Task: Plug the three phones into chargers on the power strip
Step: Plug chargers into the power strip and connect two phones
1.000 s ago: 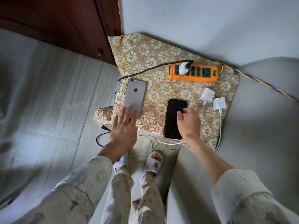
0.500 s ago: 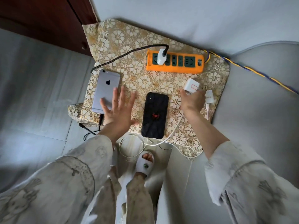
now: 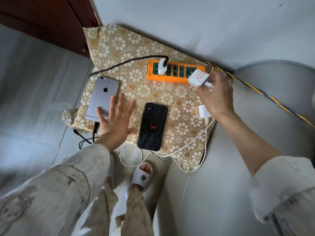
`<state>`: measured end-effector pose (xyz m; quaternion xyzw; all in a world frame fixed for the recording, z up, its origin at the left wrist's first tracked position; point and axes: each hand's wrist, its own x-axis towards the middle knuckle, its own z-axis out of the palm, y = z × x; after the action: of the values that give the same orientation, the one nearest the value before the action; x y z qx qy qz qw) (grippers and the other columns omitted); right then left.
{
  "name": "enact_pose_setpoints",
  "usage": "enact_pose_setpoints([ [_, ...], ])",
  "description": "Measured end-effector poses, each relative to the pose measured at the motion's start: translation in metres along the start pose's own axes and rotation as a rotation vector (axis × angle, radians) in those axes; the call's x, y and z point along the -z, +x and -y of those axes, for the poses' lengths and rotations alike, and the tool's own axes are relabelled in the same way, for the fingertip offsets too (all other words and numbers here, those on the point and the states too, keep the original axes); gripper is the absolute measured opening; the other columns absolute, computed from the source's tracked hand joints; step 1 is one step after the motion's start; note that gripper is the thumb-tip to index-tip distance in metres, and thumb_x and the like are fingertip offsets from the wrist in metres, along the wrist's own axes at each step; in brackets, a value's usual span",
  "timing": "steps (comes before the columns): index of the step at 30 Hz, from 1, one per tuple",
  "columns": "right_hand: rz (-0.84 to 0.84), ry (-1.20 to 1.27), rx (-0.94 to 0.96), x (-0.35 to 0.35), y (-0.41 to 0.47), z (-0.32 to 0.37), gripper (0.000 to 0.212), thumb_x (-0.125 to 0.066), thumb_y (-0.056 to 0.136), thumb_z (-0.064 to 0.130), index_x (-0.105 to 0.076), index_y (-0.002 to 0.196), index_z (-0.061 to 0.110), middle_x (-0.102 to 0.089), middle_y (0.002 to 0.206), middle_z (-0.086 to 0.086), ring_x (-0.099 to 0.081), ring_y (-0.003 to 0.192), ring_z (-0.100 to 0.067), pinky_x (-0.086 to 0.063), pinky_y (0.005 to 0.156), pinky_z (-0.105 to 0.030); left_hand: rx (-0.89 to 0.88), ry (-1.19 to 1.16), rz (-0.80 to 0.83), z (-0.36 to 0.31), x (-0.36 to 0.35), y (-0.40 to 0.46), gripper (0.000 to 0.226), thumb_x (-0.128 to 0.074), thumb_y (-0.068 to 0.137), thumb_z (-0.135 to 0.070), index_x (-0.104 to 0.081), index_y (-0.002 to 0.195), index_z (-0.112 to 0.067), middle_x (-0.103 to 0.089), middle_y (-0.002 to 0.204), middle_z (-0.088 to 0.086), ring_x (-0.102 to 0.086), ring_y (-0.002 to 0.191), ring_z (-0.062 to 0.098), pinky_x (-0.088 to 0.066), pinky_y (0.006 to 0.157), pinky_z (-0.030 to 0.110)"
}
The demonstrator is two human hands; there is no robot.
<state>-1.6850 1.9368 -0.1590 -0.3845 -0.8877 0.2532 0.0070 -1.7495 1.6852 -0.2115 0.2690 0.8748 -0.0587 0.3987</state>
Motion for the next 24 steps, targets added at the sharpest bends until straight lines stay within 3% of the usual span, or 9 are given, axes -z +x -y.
enact_pose_setpoints([
  [5, 0.171, -0.292, 0.263, 0.002, 0.030, 0.023, 0.045, -0.056, 0.086, 0.020, -0.049, 0.129, 0.008, -0.056, 0.124, -0.017, -0.046, 0.118, -0.034, -0.036, 0.096, -0.037, 0.007, 0.018, -0.009, 0.001, -0.001, 0.001, 0.107, -0.057, 0.081, -0.047, 0.037, 0.131, -0.031, 0.048, 0.134, 0.004, 0.035, 0.134, 0.028, 0.005, 0.105, 0.068],
  [11, 0.278, -0.450, 0.321, 0.002, 0.049, 0.036, 0.054, -0.055, 0.090, 0.020, -0.037, 0.139, 0.006, -0.045, 0.132, -0.023, -0.038, 0.125, -0.037, -0.031, 0.103, -0.040, 0.002, 0.000, -0.029, 0.003, -0.005, 0.004, 0.108, -0.057, 0.080, -0.048, 0.038, 0.129, -0.032, 0.048, 0.135, 0.004, 0.039, 0.129, 0.026, 0.006, 0.105, 0.068],
  [17, 0.348, -0.539, 0.390, 0.004, 0.057, 0.047, 0.055, -0.053, 0.091, 0.018, -0.033, 0.140, 0.005, -0.044, 0.131, -0.025, -0.036, 0.125, -0.037, -0.031, 0.103, -0.039, 0.015, -0.005, -0.025, 0.003, -0.005, 0.005, 0.109, -0.058, 0.079, -0.048, 0.036, 0.132, -0.032, 0.047, 0.136, 0.004, 0.034, 0.135, 0.028, 0.007, 0.105, 0.068],
  [24, 0.418, -0.676, 0.453, 0.005, 0.064, 0.072, 0.041, -0.057, 0.088, 0.015, -0.049, 0.123, -0.004, -0.053, 0.121, -0.028, -0.045, 0.115, -0.039, -0.040, 0.090, -0.042, 0.017, -0.004, -0.029, 0.003, -0.006, 0.005, 0.108, -0.057, 0.080, -0.050, 0.034, 0.135, -0.030, 0.046, 0.139, 0.005, 0.034, 0.135, 0.028, 0.007, 0.106, 0.068],
])
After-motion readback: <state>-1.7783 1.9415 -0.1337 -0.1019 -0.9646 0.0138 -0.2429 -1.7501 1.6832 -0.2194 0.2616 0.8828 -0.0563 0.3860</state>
